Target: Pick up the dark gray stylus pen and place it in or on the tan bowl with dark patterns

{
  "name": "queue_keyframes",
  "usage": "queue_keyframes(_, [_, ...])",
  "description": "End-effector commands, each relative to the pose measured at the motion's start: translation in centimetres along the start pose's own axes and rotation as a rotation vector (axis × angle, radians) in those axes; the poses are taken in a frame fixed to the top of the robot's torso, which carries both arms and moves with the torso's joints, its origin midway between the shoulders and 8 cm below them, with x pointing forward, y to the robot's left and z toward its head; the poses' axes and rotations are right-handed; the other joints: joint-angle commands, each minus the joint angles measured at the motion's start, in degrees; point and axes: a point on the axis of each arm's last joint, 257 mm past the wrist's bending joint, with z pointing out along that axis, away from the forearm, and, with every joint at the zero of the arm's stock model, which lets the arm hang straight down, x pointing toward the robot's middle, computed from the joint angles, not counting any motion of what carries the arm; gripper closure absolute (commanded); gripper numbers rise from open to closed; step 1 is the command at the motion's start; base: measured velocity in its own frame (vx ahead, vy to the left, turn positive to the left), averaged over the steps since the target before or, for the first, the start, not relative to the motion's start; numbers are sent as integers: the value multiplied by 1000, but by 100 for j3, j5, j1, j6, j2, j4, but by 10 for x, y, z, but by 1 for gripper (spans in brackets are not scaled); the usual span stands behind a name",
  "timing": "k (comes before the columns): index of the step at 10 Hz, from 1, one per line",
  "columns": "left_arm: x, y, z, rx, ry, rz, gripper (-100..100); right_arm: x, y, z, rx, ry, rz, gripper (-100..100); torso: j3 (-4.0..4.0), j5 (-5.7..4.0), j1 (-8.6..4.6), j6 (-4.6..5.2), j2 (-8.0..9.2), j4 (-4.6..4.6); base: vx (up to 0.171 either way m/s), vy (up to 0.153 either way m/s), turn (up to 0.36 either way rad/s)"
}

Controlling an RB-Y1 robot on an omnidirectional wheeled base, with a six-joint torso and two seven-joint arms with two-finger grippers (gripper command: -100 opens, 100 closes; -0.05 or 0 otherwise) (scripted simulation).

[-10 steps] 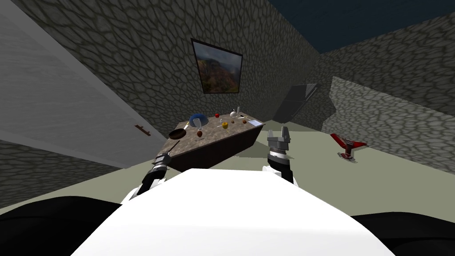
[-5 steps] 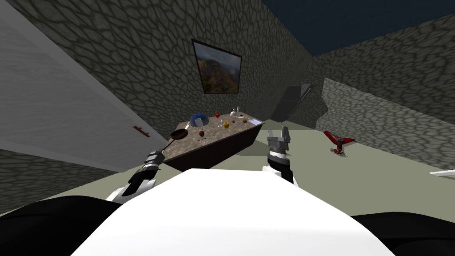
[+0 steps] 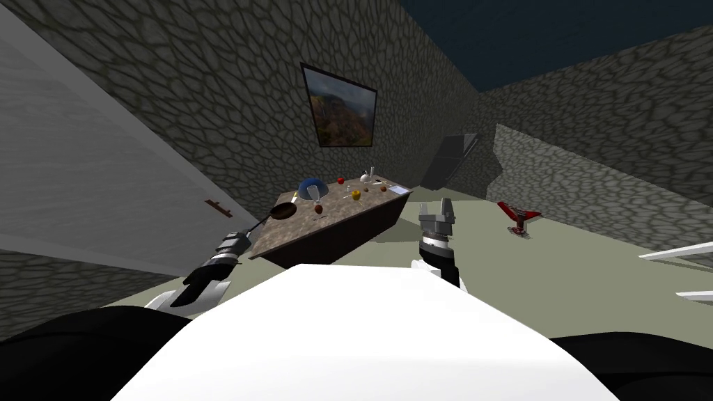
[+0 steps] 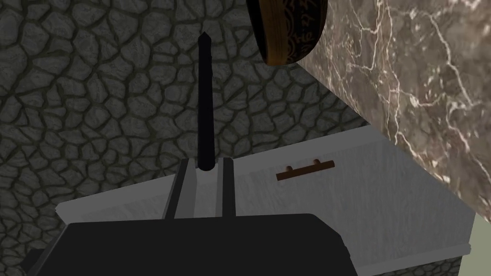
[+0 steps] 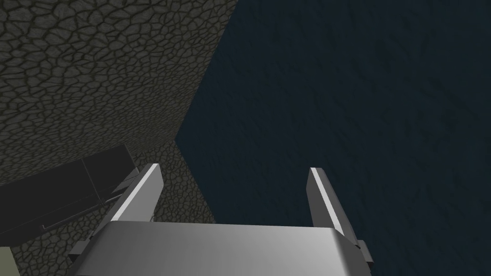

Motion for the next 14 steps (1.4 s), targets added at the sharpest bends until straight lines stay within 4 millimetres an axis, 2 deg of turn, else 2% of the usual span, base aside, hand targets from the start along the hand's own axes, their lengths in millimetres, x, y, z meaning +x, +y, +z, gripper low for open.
queue_keyframes(1, [-5,-11,5,0,21,30,100,0,0,0,0,0,0,0,0,0,0,0,0,0,-51,95,-88])
queue_keyframes(8, [-8,-48,22,3,108,138,100,0,0,0,0,0,0,0,0,-1,0,4,2,0,-42,99,-89])
queue_keyframes(14, [4,-72,36,-14,208,230,100,0,0,0,0,0,0,0,-2,-3,-9,8,-3,-2,-44,86,-106])
